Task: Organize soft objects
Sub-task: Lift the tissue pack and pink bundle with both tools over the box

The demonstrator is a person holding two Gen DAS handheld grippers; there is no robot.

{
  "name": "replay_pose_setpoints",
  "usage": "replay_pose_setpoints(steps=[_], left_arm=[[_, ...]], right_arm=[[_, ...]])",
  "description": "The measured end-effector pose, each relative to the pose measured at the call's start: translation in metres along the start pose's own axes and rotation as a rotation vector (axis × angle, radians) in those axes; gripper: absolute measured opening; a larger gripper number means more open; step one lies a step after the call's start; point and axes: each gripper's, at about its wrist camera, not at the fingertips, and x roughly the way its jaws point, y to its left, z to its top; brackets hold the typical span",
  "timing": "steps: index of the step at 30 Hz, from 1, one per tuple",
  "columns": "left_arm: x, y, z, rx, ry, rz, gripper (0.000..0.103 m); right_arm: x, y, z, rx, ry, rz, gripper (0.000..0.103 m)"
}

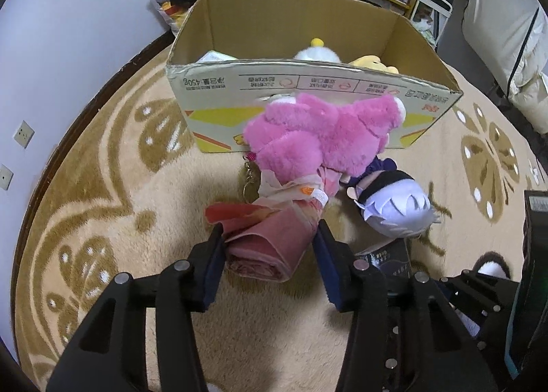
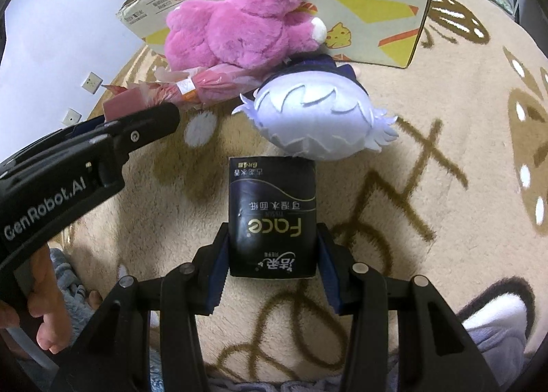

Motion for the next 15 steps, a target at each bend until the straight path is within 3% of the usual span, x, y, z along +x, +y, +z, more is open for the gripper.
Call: replay_pose_setpoints(steps=[10,15], left_arm=[[0.018,0.001,0.004,-0.014,0.025,0.011,0.057],[0.024,-0.011,-0.003,0.064,0.044,-0.023,0.034]], right_arm=[[-0.001,-0.004,-0.003,-0.005,-0.007,0.009,0.05],[-0.007,-0.007,-0.006,-0.007,-0.013,0.004,0.05]])
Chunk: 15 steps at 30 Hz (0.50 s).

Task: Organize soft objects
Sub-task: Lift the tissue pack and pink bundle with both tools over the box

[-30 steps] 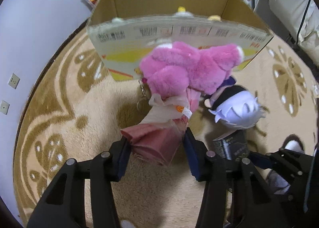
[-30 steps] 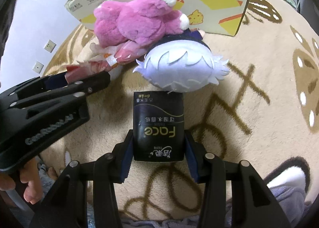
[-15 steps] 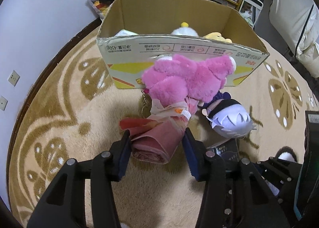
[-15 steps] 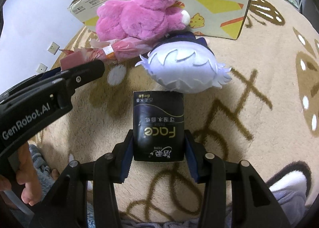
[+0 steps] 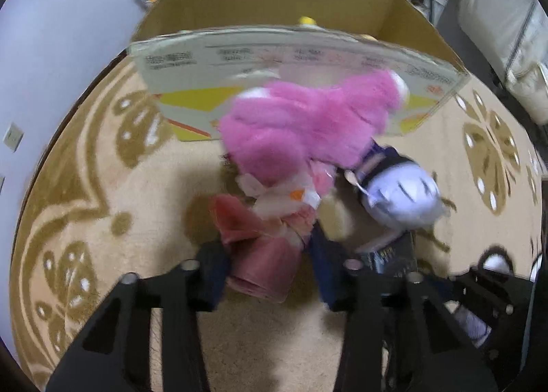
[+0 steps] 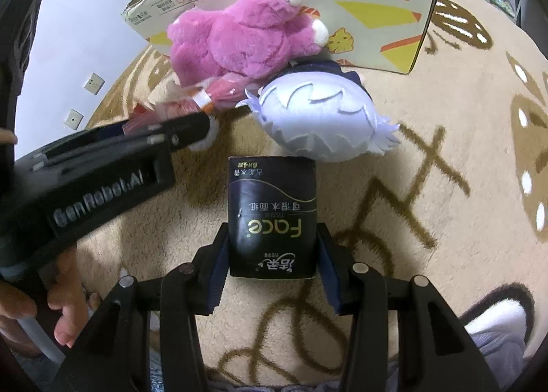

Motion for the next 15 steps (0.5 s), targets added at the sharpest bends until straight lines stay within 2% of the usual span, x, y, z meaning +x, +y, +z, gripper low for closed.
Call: replay_pose_setpoints(steps=[2,5,9,15], left_arm=[[-0.002,-0.006,-0.003,0.031,0.002,0.003,0.028],[-0.013,-0.008,-0.007,0.023,-0.007,-0.037,0.023],[-0.034,-0.005,-0.013,-0.001,-0.038,-0.093,0.022],[-0.061,-0.017,-0.019,0.035,-0.11,-0.053,0.022]], right_arm=[[-0.002,-0.002,0.0,0.003,-0.005,-0.001,0.05],[-0.009,-0.005,-0.002,0.005,-0.017,-0.003,0.05],[-0.023,-0.014,-0.004,0.027,-0.045,-0.001,0.05],[-0.054,-0.03,-0.005,0.054,-0.124,0.001,0.05]])
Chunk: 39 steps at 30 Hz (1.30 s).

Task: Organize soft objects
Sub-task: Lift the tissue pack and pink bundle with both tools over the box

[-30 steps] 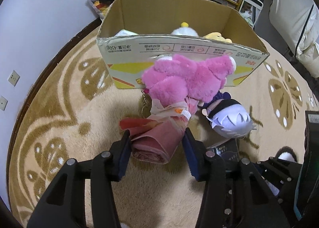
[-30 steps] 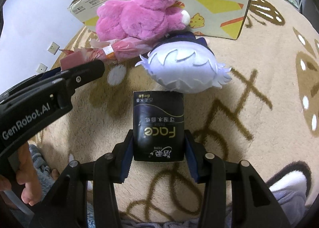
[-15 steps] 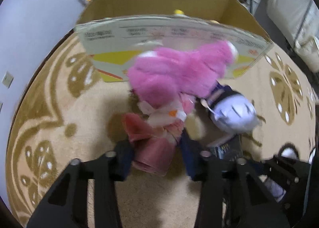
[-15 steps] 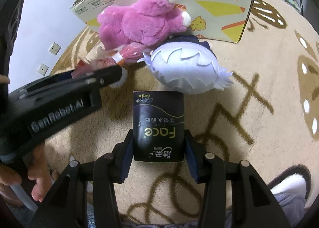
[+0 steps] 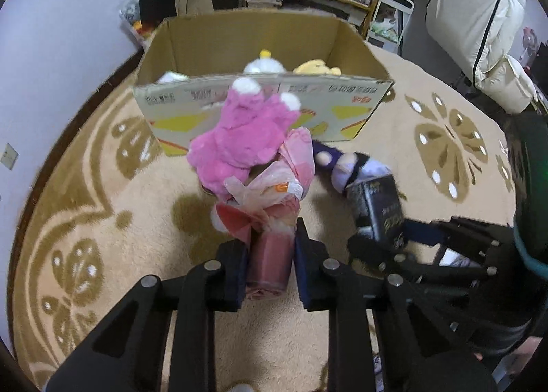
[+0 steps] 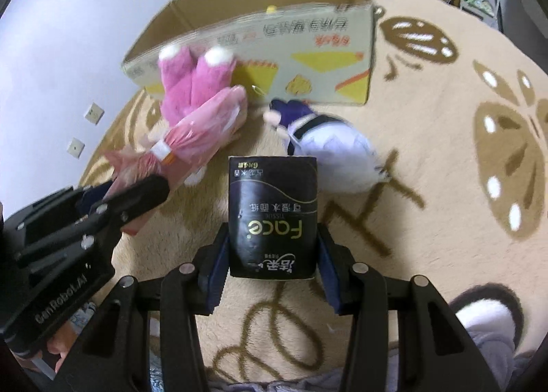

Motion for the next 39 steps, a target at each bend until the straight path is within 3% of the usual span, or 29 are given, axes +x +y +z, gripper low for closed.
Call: replay_pose_setpoints(steps=[20,39], left_arm=[[-0.085,0.002,-0.016,-0.085,-0.288,0.17,0.022],[-0.103,-0.003,-0.006,-0.038,-0.379,0.254,0.022]], right_arm=[[-0.06,0.001,-0.001,-0.054,-0.193,0.017,0.05],[-0.09,-0.002,0.017,-0.06,-0.304,0.027,0.05]])
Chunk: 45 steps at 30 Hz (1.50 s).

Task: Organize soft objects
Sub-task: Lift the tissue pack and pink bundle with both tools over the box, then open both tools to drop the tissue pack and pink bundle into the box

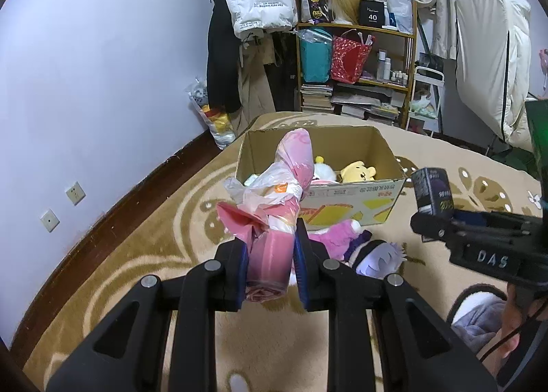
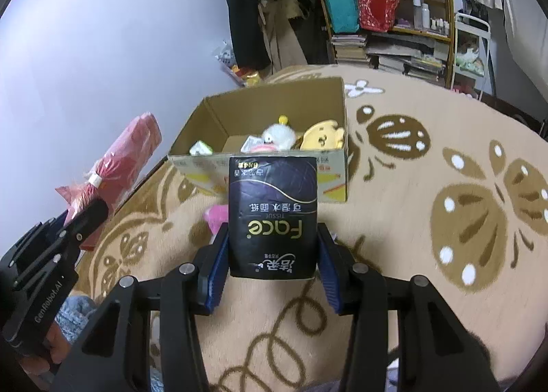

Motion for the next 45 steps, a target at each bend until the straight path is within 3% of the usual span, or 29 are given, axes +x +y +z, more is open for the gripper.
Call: replay_pose_setpoints(steps=[25,45], left_arm=[[0.044,0.012,0.052,-0.01,-0.06,0.033,0.022],[0.105,0.015,0.096,0.012,-0.043,0.035,0.022]], right_arm=[[0.036,0.004,0.052,-0.064,-0.019,-0.002,0.05],[0.075,-0.01,0.104,-0.112,-0.014,-0.02,0.05]])
